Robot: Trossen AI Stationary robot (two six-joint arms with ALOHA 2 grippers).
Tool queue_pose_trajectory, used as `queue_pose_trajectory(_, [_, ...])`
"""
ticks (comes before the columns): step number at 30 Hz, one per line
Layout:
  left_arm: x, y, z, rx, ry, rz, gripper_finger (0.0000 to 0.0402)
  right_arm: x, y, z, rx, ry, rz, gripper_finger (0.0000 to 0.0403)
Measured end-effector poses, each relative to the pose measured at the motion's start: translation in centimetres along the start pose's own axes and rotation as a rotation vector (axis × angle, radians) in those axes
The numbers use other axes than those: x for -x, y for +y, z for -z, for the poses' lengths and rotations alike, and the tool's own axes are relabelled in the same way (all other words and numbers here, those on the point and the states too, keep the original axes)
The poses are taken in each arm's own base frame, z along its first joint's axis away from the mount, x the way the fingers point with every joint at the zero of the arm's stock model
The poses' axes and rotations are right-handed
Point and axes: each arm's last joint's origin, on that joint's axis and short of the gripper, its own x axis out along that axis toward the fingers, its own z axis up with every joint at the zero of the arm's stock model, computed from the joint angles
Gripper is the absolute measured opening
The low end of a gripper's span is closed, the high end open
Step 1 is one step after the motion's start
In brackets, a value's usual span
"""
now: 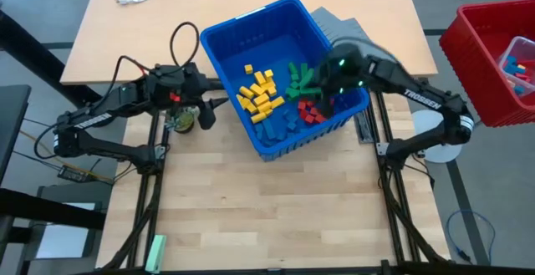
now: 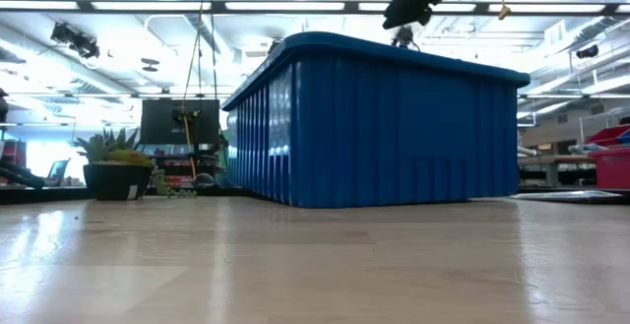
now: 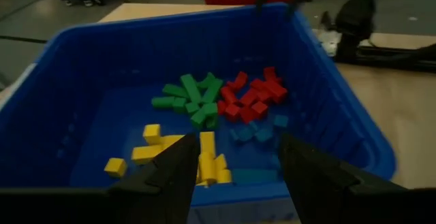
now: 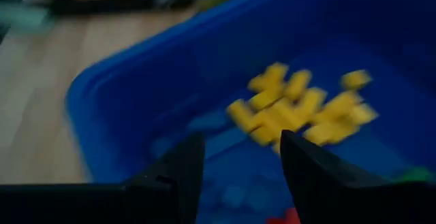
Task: Sort blocks
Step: Remove the bin divider from the blue bin
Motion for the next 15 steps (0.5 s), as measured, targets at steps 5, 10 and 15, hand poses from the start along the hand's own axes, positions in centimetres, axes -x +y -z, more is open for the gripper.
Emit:
queue_pose_trajectory(5, [0.0,-0.2,0.1,0.022,0.008,0.076,0.0211,-2.5,3.4,0.4,0.045,0.131,-0.138,0.0169])
queue_pose_trajectory(10, [0.0,-0.3,0.2,0.031,0.014,0.102,0.0211,-4.2,6.9,0.7,0.084,0.203,-0.267,0.0162])
queue_pose_trajectory(15, [0.0,-0.3,0.4,0.051,0.034,0.102,0.0211,-6.2,8.8,1.1,0.195,0.278,-0.249,0.0166])
